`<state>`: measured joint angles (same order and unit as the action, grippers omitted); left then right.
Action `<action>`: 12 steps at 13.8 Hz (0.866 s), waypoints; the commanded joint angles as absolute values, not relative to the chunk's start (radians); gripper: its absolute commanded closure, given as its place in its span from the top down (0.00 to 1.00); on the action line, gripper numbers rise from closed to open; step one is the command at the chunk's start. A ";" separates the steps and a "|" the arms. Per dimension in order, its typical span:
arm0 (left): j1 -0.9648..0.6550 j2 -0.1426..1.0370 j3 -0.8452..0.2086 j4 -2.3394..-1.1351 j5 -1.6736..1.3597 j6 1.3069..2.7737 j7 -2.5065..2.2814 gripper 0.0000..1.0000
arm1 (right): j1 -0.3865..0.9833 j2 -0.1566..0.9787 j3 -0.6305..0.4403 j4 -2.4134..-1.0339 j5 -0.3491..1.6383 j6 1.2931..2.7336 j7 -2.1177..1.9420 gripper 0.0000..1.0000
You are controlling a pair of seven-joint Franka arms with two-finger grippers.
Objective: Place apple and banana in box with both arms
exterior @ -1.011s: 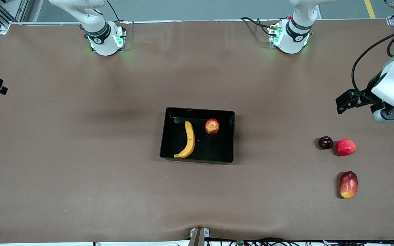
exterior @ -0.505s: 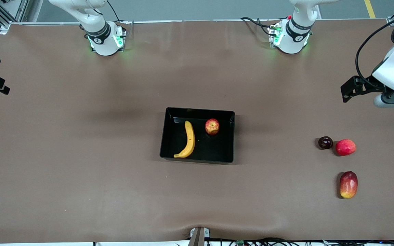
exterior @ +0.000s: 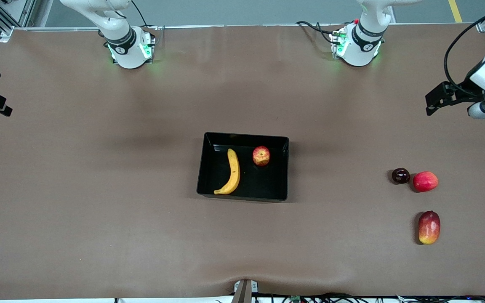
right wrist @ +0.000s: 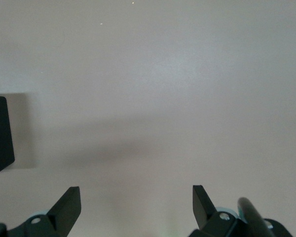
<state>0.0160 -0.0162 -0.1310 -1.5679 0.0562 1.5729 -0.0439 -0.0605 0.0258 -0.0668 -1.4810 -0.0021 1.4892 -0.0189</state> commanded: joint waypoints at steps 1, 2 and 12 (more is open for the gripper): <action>0.006 -0.043 -0.118 -1.589 0.040 1.559 -0.041 1.00 | -0.069 0.029 -0.064 -1.471 0.017 1.488 -0.014 1.00; 0.003 -0.043 -0.117 -1.588 0.034 1.559 -0.038 1.00 | -0.069 0.029 -0.064 -1.471 0.017 1.489 -0.014 1.00; 0.011 -0.028 -0.120 -1.562 0.002 1.559 -0.031 1.00 | -0.071 0.031 -0.064 -1.471 0.018 1.491 -0.014 1.00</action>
